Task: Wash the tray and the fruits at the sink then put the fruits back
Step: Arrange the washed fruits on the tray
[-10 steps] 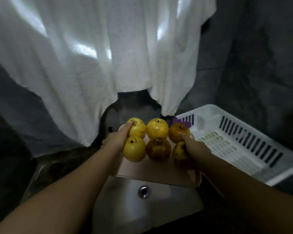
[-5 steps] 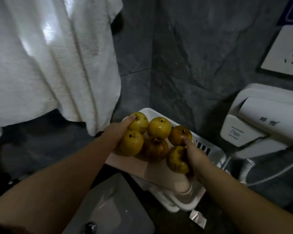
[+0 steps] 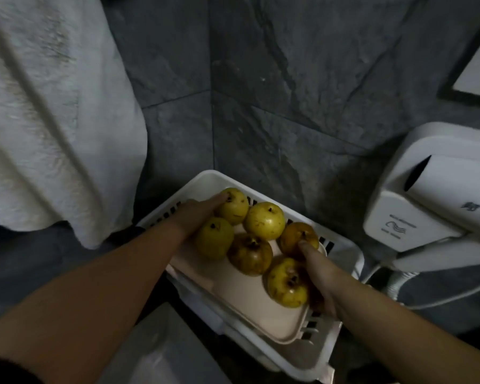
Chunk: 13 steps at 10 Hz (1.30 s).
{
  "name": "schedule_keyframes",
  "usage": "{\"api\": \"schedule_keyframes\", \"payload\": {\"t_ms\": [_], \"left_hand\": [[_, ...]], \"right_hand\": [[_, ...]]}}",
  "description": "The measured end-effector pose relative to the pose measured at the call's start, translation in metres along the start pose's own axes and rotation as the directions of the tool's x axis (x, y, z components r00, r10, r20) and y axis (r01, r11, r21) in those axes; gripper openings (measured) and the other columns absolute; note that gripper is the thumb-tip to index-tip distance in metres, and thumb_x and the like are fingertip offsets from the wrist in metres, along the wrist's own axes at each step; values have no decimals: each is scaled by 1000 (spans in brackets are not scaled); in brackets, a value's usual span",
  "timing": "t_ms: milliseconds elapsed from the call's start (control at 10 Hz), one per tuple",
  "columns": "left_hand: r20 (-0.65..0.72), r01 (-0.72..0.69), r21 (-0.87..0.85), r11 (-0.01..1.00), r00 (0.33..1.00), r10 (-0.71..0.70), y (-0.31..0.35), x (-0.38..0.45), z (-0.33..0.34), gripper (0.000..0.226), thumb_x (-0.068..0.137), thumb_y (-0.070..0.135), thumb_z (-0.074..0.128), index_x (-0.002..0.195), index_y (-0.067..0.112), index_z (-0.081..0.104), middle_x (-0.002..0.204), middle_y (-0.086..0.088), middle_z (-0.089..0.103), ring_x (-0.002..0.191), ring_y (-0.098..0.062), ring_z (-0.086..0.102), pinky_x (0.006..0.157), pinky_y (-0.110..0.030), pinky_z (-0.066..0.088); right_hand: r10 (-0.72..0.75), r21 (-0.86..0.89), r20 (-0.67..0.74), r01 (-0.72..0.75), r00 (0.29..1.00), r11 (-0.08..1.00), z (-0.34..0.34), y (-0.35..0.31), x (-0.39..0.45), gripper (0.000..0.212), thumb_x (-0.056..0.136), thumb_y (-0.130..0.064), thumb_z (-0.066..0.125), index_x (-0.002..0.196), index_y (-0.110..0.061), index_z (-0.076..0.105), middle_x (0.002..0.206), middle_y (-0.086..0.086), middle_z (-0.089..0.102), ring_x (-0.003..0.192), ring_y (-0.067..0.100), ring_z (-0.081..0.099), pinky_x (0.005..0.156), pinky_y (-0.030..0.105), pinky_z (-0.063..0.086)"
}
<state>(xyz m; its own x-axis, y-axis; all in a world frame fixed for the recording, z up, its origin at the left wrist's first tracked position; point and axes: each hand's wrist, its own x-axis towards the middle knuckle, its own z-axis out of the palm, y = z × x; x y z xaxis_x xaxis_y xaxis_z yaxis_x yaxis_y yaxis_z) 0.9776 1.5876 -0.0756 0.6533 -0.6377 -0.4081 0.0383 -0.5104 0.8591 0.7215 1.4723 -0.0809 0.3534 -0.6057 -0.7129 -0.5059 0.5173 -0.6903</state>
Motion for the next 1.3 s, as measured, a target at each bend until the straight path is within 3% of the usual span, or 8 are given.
{"api": "schedule_keyframes", "payload": {"t_ms": [200, 300, 500, 700, 900, 1100, 1200, 1300], "left_hand": [[58, -39, 47, 998, 998, 36, -3, 16, 4, 93, 81, 83, 60, 150, 21, 55, 143, -10, 62, 127, -30, 59, 115, -46, 41], [28, 3, 49, 999, 1000, -4, -9, 22, 8, 139, 48, 94, 65, 157, 10, 41, 148, -14, 56, 130, -32, 57, 115, -49, 42], [-124, 37, -87, 996, 991, -48, -30, 39, 28, 162, 32, 87, 73, 161, 11, 12, 153, -7, 44, 132, -30, 52, 114, -48, 41], [-107, -28, -53, 998, 994, 22, -41, 43, 30, 148, 43, 89, 74, 160, 14, 22, 134, -1, 57, 117, -22, 57, 105, -44, 44], [-56, -4, 7, 1000, 998, 4, -38, 30, 25, 132, 64, 81, 72, 163, 17, 12, 153, -12, 47, 131, -31, 52, 111, -50, 42], [-79, 19, 120, 993, 997, -10, -30, 18, 28, 103, 87, 72, 65, 161, 12, 26, 153, -16, 46, 135, -35, 49, 103, -46, 38], [-60, 42, 176, 984, 998, -32, -25, 9, 24, 100, 86, 73, 64, 162, 15, 31, 158, -16, 42, 139, -37, 47, 109, -50, 39], [-78, 19, 282, 959, 997, 4, -14, -8, 18, 98, 85, 75, 63, 161, 23, 29, 161, -15, 38, 138, -37, 47, 98, -47, 41]], "right_hand": [[30, -27, -54, -31, 998, 999, 6, 2, 4, 49, 101, -60, 47, 117, -15, 61, 107, 17, 70, 97, 33, 67, 98, 47, 53], [17, -91, -111, -27, 994, 996, 8, 6, 5, 43, 101, -59, 48, 117, -21, 58, 92, 8, 64, 83, 22, 62, 77, 35, 49], [23, -77, -128, -33, 992, 996, 11, 12, 9, 69, 98, -64, 49, 150, -19, 46, 131, 17, 62, 107, 31, 62, 89, 41, 47], [28, -197, -25, -33, 999, 980, 15, 6, 10, 44, 99, -63, 48, 124, -29, 58, 101, 6, 67, 88, 20, 62, 67, 32, 46], [93, -303, 21, -83, 995, 949, 7, 1, 10, 76, 91, -73, 50, 152, -30, 39, 146, 13, 54, 130, 36, 53, 111, 55, 39], [100, -381, 46, -75, 994, 922, -4, 1, 0, 73, 97, -68, 48, 153, -22, 36, 137, 12, 60, 119, 33, 60, 100, 51, 52], [-8, -470, 76, 43, 997, 882, -6, -6, -11, 65, 99, -63, 49, 148, -21, 43, 113, 6, 66, 93, 23, 64, 71, 33, 55], [-228, -617, 108, 245, 968, 748, -6, -21, -24, 59, 96, -61, 55, 142, -23, 53, 125, 6, 64, 106, 25, 62, 98, 39, 51]]}}
